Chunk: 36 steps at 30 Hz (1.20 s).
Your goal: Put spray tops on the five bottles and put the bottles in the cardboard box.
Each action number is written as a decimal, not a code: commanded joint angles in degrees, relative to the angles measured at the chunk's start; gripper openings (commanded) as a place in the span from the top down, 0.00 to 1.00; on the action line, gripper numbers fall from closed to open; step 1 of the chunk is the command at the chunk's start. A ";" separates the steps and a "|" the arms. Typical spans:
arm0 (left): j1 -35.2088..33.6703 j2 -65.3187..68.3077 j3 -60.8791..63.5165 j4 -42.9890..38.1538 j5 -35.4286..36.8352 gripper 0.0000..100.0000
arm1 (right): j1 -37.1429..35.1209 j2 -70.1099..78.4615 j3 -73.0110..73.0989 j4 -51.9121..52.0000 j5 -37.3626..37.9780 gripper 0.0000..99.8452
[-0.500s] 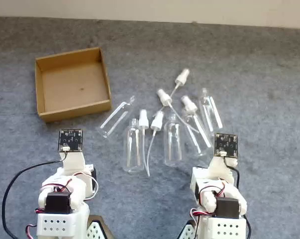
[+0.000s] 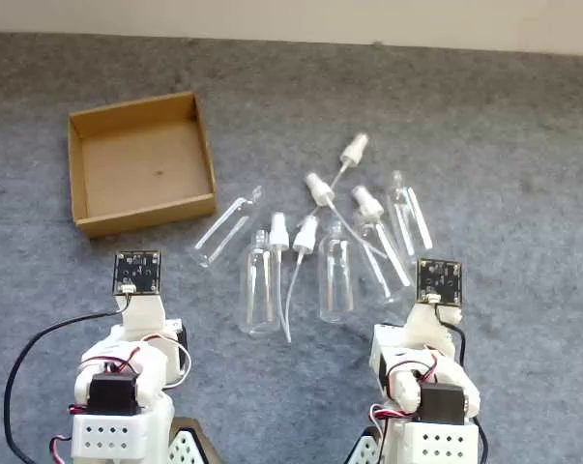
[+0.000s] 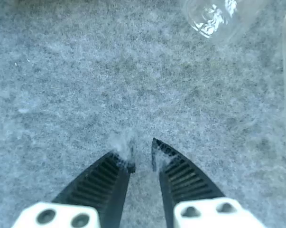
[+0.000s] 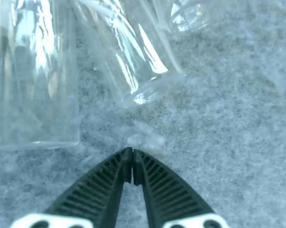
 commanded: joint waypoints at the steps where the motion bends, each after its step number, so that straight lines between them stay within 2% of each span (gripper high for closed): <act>1: -0.22 -0.84 1.19 0.44 0.44 0.99 | 0.66 -0.48 9.71 0.22 -0.53 0.99; 15: -0.13 -0.84 1.10 -1.93 0.44 0.99 | 0.66 -0.48 9.71 0.22 -0.53 0.99; 36: -0.31 -0.84 1.19 -0.35 0.35 0.99 | 0.66 -0.48 9.71 0.22 -0.53 0.99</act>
